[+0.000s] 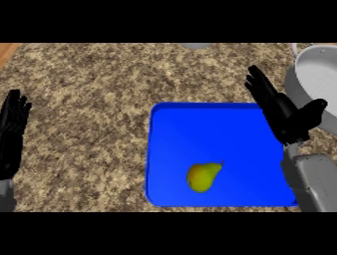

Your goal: Pick the pear from the tray and place it in the pot

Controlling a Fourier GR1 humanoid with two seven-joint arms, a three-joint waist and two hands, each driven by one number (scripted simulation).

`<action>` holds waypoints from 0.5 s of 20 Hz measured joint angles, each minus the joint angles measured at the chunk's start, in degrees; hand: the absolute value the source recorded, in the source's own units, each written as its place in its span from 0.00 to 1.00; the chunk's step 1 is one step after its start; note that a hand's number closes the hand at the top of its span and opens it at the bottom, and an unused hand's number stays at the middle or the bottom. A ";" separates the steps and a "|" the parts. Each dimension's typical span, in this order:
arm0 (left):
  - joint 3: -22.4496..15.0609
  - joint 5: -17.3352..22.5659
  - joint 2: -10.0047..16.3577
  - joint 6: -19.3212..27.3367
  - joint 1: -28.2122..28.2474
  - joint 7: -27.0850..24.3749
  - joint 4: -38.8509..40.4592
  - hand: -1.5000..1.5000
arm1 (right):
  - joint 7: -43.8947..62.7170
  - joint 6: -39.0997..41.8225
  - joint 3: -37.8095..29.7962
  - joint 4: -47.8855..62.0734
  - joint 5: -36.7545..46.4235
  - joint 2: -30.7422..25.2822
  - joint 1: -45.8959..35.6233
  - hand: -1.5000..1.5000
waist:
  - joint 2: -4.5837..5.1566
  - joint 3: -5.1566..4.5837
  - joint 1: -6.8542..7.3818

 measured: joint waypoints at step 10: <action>1.06 2.11 -0.94 1.91 -1.61 5.78 -2.08 0.50 | -7.85 -23.86 -10.73 -0.69 10.43 1.24 18.46 0.00 | 1.76 1.16 -5.79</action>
